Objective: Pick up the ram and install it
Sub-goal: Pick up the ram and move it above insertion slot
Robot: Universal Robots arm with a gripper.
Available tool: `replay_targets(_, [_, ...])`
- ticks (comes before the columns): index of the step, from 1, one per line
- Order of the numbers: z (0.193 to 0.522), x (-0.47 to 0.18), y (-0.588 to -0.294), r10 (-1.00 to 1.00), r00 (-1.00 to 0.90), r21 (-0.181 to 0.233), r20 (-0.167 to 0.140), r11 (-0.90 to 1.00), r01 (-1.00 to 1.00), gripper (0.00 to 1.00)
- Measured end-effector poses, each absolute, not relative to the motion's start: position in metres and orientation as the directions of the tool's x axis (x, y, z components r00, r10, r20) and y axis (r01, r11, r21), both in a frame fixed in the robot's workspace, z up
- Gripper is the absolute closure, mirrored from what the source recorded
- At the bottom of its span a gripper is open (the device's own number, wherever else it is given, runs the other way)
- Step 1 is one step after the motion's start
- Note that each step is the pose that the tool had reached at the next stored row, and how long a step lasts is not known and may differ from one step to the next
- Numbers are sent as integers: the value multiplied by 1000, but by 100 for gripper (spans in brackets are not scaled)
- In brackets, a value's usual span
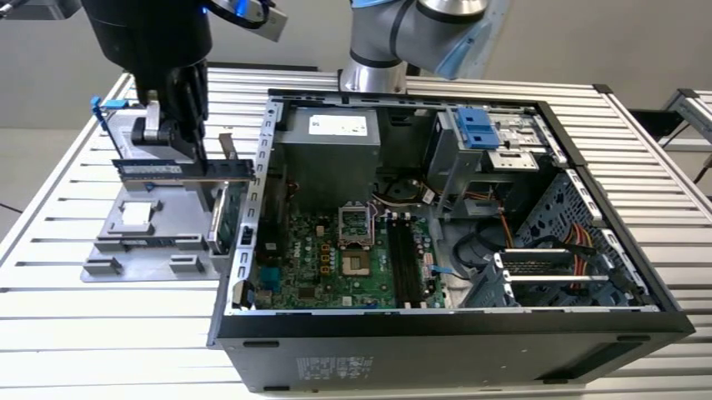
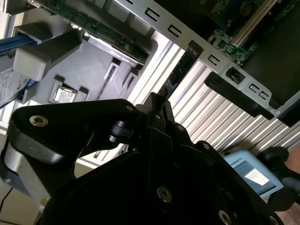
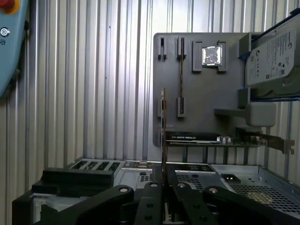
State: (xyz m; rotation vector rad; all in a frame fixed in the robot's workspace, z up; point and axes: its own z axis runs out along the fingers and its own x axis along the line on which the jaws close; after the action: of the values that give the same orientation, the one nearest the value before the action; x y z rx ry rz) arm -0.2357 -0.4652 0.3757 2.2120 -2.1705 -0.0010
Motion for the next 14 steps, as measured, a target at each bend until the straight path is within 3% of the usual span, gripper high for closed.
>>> replay_targets(14, [376, -226, -465, -999, 19, 31, 30, -18, -999, 100])
